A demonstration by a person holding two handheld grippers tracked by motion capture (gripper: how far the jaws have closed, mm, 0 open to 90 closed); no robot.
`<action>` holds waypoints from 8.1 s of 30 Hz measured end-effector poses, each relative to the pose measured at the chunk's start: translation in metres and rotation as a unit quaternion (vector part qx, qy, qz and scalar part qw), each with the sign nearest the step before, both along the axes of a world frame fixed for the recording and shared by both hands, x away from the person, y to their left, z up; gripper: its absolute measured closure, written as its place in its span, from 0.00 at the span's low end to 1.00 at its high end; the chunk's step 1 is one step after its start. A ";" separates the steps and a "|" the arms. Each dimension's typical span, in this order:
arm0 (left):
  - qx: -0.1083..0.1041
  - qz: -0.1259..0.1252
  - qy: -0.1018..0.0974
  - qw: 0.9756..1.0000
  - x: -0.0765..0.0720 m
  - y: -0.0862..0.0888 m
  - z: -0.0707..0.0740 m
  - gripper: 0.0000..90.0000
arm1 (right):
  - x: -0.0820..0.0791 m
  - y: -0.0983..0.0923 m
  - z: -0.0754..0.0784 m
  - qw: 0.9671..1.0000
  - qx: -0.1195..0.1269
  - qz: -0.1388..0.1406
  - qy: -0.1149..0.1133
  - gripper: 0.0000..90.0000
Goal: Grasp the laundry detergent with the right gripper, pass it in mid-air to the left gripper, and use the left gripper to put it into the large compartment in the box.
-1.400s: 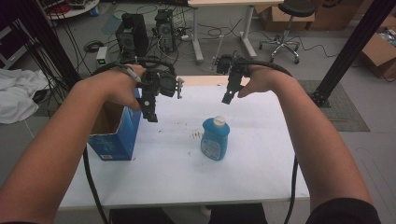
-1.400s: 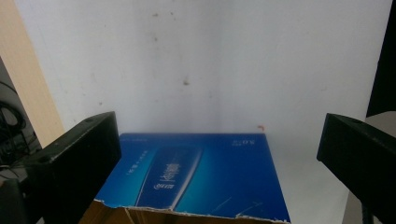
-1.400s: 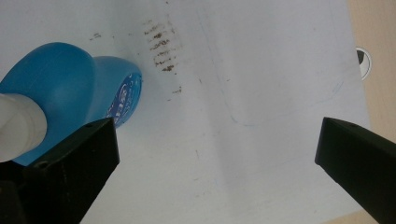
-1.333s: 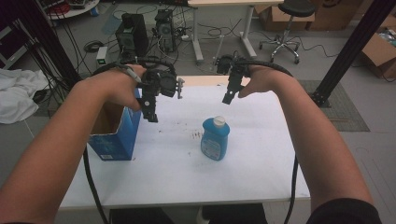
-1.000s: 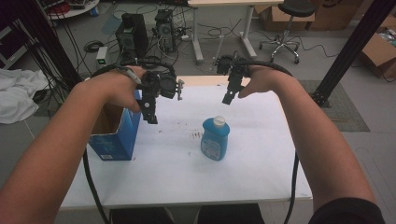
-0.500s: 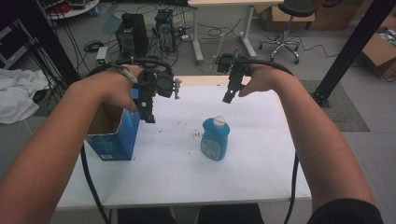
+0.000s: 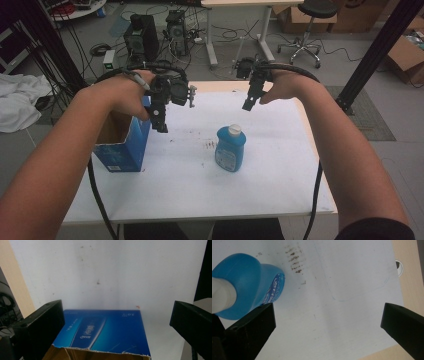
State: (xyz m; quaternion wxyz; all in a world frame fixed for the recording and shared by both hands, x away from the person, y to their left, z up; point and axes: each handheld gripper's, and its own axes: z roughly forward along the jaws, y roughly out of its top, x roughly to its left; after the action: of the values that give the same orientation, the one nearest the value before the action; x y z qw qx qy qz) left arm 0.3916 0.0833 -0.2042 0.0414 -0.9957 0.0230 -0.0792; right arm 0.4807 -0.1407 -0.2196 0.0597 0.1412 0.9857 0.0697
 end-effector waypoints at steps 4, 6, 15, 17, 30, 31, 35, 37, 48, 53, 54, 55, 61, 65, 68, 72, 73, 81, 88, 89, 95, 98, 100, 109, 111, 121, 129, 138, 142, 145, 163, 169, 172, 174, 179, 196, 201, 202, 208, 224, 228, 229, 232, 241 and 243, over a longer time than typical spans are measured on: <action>0.003 0.000 -0.002 1.000 -0.004 -0.001 0.001 0.00 | -0.010 -0.014 0.005 1.000 0.017 -0.004 -0.003 0.00; 0.001 -0.002 -0.004 1.000 -0.005 0.000 0.002 0.00 | -0.017 -0.021 0.008 1.000 0.024 -0.007 -0.007 0.00; -0.007 -0.009 -0.009 1.000 -0.014 0.000 0.002 0.00 | -0.053 -0.059 0.001 0.998 0.059 -0.003 -0.015 0.00; -0.008 -0.013 -0.011 1.000 -0.016 0.000 0.002 0.00 | -0.067 -0.069 -0.010 0.996 0.093 0.005 -0.006 0.00; -0.010 -0.023 -0.010 1.000 -0.017 -0.002 -0.001 0.00 | -0.117 -0.069 -0.100 0.976 0.218 0.013 -0.019 0.00; -0.009 -0.023 -0.009 1.000 -0.017 -0.002 -0.001 0.00 | -0.119 -0.067 -0.107 0.973 0.228 0.013 -0.020 0.00; -0.011 -0.027 -0.011 1.000 -0.018 -0.003 0.002 0.00 | -0.122 -0.058 -0.128 0.968 0.251 0.015 -0.022 0.00; -0.010 -0.029 -0.011 0.999 -0.019 -0.003 0.002 0.00 | -0.123 -0.055 -0.137 0.963 0.267 0.011 -0.023 0.00; -0.004 -0.029 -0.006 1.000 -0.018 -0.006 -0.002 0.00 | -0.125 -0.046 -0.160 0.937 0.340 -0.023 -0.071 0.00; -0.007 -0.028 -0.007 1.000 -0.017 -0.006 -0.002 0.00 | -0.127 -0.044 -0.169 0.929 0.361 -0.034 -0.080 0.00; -0.007 -0.026 -0.006 1.000 -0.017 -0.006 -0.002 0.00 | -0.128 -0.042 -0.174 0.924 0.371 -0.037 -0.087 0.00; -0.004 -0.027 -0.005 1.000 -0.016 -0.006 -0.002 0.00 | -0.129 -0.041 -0.176 0.922 0.374 -0.039 -0.090 0.00; -0.003 -0.027 -0.006 1.000 -0.017 -0.006 -0.002 0.00 | -0.133 -0.036 -0.186 0.915 0.385 -0.042 -0.112 0.00; -0.001 -0.027 -0.006 1.000 -0.017 -0.006 -0.002 0.00 | -0.133 -0.034 -0.193 0.904 0.405 -0.059 -0.129 0.00; -0.001 -0.027 -0.005 1.000 -0.018 -0.006 -0.001 0.00 | -0.132 -0.034 -0.196 0.900 0.409 -0.064 -0.133 0.00; -0.004 -0.028 -0.007 1.000 -0.019 -0.006 -0.001 0.00 | -0.132 -0.033 -0.199 0.892 0.424 -0.076 -0.138 0.00; -0.005 -0.027 -0.006 1.000 -0.019 -0.006 -0.001 0.00 | -0.132 -0.033 -0.200 0.890 0.426 -0.078 -0.141 0.00; -0.001 -0.029 -0.007 1.000 -0.019 -0.008 -0.002 0.00 | -0.132 -0.030 -0.205 0.872 0.452 -0.096 -0.163 0.00; -0.005 -0.028 -0.008 1.000 -0.018 -0.009 -0.002 0.00 | -0.131 -0.025 -0.207 0.874 0.449 -0.093 -0.163 0.00; -0.004 -0.027 -0.007 1.000 -0.018 -0.009 -0.001 0.00 | -0.131 -0.025 -0.207 0.873 0.450 -0.093 -0.163 0.00; -0.004 -0.028 -0.007 1.000 -0.018 -0.010 -0.001 0.00 | -0.132 -0.026 -0.206 0.868 0.458 -0.093 -0.169 0.03; -0.004 -0.026 -0.009 1.000 -0.018 -0.009 -0.002 0.00 | -0.133 -0.026 -0.206 0.867 0.459 -0.093 -0.170 0.05; -0.003 -0.028 -0.009 1.000 -0.018 -0.009 -0.001 0.00 | -0.134 -0.026 -0.207 0.867 0.458 -0.090 -0.172 0.07; -0.001 -0.027 -0.008 1.000 -0.018 -0.009 -0.001 0.00 | -0.134 -0.028 -0.210 0.866 0.462 -0.094 -0.168 0.14; 0.002 -0.028 -0.009 1.000 -0.019 -0.009 -0.002 0.00 | -0.134 -0.029 -0.210 0.864 0.466 -0.094 -0.166 0.15; 0.003 -0.026 -0.009 1.000 -0.019 -0.008 -0.002 0.00 | -0.135 -0.028 -0.209 0.861 0.472 -0.090 -0.169 0.22; 0.005 -0.022 -0.009 1.000 -0.019 -0.007 -0.003 0.00 | -0.136 -0.027 -0.209 0.859 0.473 -0.088 -0.174 0.26; 0.006 -0.024 -0.011 1.000 -0.019 -0.006 -0.003 0.00 | -0.136 -0.026 -0.209 0.860 0.474 -0.083 -0.173 0.34; 0.006 -0.023 -0.011 1.000 -0.019 -0.006 -0.004 0.00 | -0.137 -0.026 -0.209 0.860 0.473 -0.081 -0.174 0.38; 0.006 -0.024 -0.012 1.000 -0.019 -0.006 -0.004 0.00 | -0.138 -0.026 -0.210 0.860 0.471 -0.082 -0.181 0.42; 0.007 -0.025 -0.010 1.000 -0.019 -0.007 -0.005 0.00 | -0.136 -0.029 -0.206 0.864 0.466 -0.087 -0.168 0.50; 0.006 -0.028 -0.015 0.999 -0.021 -0.011 -0.001 0.00 | -0.132 -0.031 -0.195 0.867 0.471 -0.066 -0.149 0.52; 0.007 -0.027 -0.015 0.999 -0.022 -0.013 0.002 0.00 | -0.131 -0.033 -0.183 0.867 0.474 -0.050 -0.148 0.52; 0.006 -0.029 -0.016 0.999 -0.022 -0.014 0.003 0.00 | -0.130 -0.034 -0.172 0.868 0.473 -0.038 -0.146 0.52; 0.008 -0.028 -0.018 0.999 -0.022 -0.016 0.006 0.00 | -0.126 -0.037 -0.144 0.873 0.465 -0.004 -0.145 0.52; -0.003 -0.031 0.004 0.999 -0.029 -0.023 0.007 0.00 | -0.131 0.004 -0.108 0.886 0.433 0.139 -0.088 0.53; -0.004 -0.028 0.018 0.999 -0.030 -0.022 0.003 0.00 | -0.132 0.017 -0.113 0.883 0.437 0.155 -0.074 0.53; -0.007 -0.027 0.021 0.999 -0.031 -0.021 0.001 0.00 | -0.132 0.020 -0.115 0.883 0.438 0.157 -0.070 0.53; -0.015 -0.025 0.046 0.999 -0.035 -0.021 -0.008 0.00 | -0.131 0.035 -0.124 0.875 0.450 0.168 -0.057 0.53; -0.031 -0.018 0.081 0.996 -0.047 -0.016 -0.038 0.00 | -0.138 0.074 -0.153 0.870 0.460 0.175 -0.033 0.53; -0.035 -0.019 0.077 0.996 -0.049 -0.016 -0.039 0.00 | -0.138 0.079 -0.155 0.869 0.462 0.173 -0.035 0.53; -0.037 -0.020 0.075 0.996 -0.050 -0.016 -0.040 0.00 | -0.139 0.081 -0.155 0.868 0.465 0.172 -0.035 0.53; -0.037 -0.022 0.067 0.997 -0.052 -0.016 -0.041 0.00 | -0.139 0.086 -0.155 0.865 0.470 0.172 -0.035 0.52; -0.041 -0.013 0.060 0.997 -0.054 -0.016 -0.043 0.00 | -0.137 0.093 -0.155 0.868 0.469 0.160 -0.034 0.52; -0.041 -0.011 0.059 0.997 -0.055 -0.016 -0.043 0.00 | -0.137 0.093 -0.155 0.866 0.473 0.159 -0.032 0.52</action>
State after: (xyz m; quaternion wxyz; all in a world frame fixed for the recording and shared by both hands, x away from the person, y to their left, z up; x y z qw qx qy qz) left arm 0.3367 0.0671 -0.2468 -0.0019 -0.9992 0.0332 -0.0213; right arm 0.3435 -0.0474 -0.3743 0.0053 -0.0084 0.8411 0.5408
